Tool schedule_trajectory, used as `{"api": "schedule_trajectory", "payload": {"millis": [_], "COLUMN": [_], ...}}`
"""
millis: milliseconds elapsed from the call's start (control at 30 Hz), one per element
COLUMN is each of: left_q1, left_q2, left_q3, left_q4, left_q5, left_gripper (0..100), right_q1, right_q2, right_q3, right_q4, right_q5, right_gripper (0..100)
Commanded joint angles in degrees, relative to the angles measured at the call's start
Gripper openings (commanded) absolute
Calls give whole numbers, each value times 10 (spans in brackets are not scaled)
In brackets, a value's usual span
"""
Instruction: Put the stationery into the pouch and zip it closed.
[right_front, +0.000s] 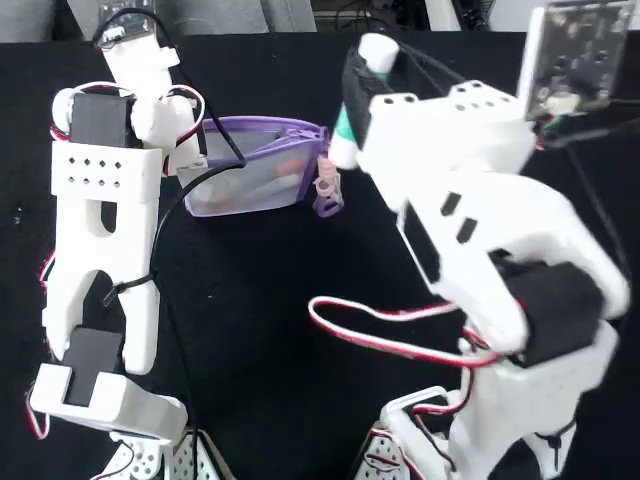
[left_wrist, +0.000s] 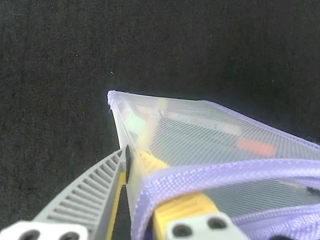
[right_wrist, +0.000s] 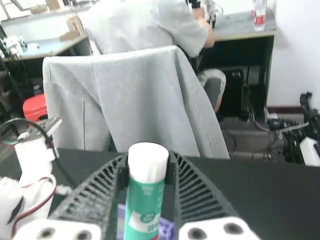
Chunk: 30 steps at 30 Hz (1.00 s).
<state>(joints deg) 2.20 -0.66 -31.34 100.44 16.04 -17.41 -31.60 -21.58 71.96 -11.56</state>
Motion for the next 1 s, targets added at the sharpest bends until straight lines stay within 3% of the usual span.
{"api": "schedule_trajectory", "payload": {"millis": [0,300,633,800,967], "left_q1": [0,-16,-15,-16,-16], "left_q2": [-17,-17,-16,-16,-16], "left_q3": [-14,-29,-9,-12,-13], "left_q4": [-7,-5,-10,-10,-10], "left_q5": [1,2,2,2,2], "left_gripper": [30,30,30,30,30], "right_q1": [-13,-125,-128,-128,-127], "right_q2": [-61,-124,-129,-125,-123], "right_q3": [115,337,580,635,650], "right_q4": [-135,-376,-672,-743,-749], "right_q5": [0,4,4,5,6], "right_gripper": [12,12,11,11,11]}}
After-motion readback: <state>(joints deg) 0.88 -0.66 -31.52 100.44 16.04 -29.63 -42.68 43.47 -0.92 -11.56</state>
